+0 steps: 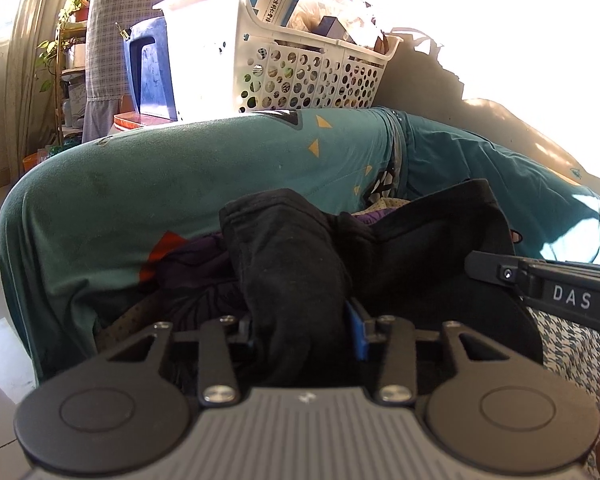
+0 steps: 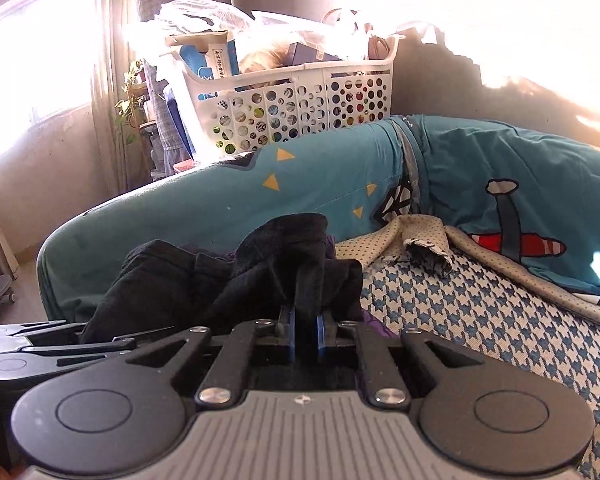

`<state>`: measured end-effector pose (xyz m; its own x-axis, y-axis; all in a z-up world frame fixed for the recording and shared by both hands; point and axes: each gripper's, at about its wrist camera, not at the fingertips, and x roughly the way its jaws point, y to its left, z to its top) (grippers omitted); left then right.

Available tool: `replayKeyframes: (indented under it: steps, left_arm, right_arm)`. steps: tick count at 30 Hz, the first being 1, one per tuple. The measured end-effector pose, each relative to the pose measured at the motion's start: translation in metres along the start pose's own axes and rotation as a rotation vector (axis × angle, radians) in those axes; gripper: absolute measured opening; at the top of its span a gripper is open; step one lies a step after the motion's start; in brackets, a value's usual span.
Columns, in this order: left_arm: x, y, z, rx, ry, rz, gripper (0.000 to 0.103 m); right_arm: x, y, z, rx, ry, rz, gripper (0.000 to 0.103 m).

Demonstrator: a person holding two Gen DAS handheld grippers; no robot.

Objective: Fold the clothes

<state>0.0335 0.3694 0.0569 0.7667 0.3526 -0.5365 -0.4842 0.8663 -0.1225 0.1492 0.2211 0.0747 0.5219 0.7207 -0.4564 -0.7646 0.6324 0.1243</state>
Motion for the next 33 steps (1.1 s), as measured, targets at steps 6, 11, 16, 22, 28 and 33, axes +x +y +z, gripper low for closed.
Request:
replayKeyframes:
  steps: [6,11,16,22,28,33]
  left_arm:
    - [-0.004,0.002,0.001,-0.026,0.001,0.01,0.033]
    - [0.005,0.009,0.001,-0.071,0.033,-0.02,0.044]
    - [0.009,0.006,0.0,-0.043,0.029,-0.029,0.052]
    - [0.012,0.0,0.0,-0.022,0.032,-0.043,0.069]
    - [0.017,0.001,0.003,-0.047,0.037,-0.049,0.07]
    - [0.02,0.0,0.003,-0.052,0.044,-0.042,0.063]
  right_arm:
    - [-0.008,0.019,0.014,-0.088,-0.05,0.004,0.01]
    - [-0.001,0.011,-0.001,-0.047,0.001,-0.035,0.013]
    - [0.002,-0.017,-0.016,0.071,0.034,-0.054,0.034]
    - [0.009,-0.045,-0.019,0.21,0.034,-0.037,0.054]
    - [0.028,-0.063,-0.022,0.312,0.043,0.059,0.056]
    - [0.042,-0.06,-0.024,0.29,0.06,0.109,0.046]
